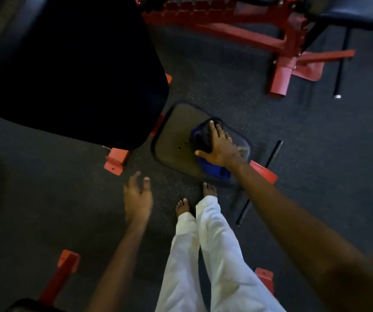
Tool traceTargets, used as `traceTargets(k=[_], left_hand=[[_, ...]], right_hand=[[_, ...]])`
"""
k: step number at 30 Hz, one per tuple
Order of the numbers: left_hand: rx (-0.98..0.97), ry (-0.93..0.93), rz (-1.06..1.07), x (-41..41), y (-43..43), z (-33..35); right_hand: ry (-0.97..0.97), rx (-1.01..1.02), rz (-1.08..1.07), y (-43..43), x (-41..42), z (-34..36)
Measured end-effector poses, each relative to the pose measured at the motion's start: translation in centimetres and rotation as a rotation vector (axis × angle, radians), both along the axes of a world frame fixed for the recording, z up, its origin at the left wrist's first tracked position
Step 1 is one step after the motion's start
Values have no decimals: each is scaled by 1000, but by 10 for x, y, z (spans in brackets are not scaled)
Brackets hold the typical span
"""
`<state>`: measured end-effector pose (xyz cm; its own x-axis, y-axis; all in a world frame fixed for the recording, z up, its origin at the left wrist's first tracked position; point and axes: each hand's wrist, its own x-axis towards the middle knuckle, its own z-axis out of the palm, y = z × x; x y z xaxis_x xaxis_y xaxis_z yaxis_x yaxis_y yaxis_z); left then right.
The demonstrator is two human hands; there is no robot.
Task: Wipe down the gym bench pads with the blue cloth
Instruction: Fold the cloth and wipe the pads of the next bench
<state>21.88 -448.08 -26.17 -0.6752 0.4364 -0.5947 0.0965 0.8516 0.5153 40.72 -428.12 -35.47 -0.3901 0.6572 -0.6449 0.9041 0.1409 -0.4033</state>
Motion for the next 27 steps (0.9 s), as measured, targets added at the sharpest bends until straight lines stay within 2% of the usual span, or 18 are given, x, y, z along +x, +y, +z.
traceTargets(k=[3,6,10,14,16,18,21,27], left_hand=[[-26,-119,-90,20,17,-36],[-43,-117,-103,24,45,-72],[34,23,-63,12,76,-120],[-30,99,-244,23,91,-166],[-97,127,-269,37,93,-181],[-133,209,-324,47,90,-195],[-161,227,-392,43,83,-207],[-181,209,-430,43,85,-207]], right_hand=[[-70,61,183,-7,11,-34],[-46,243,253,-14,17,-72],[102,417,133,5,25,-99],[117,424,-35,4,12,-98],[155,424,-25,-18,16,-97],[192,421,80,-31,35,-97],[176,474,95,-24,61,-98],[48,494,-172,3,34,-99]])
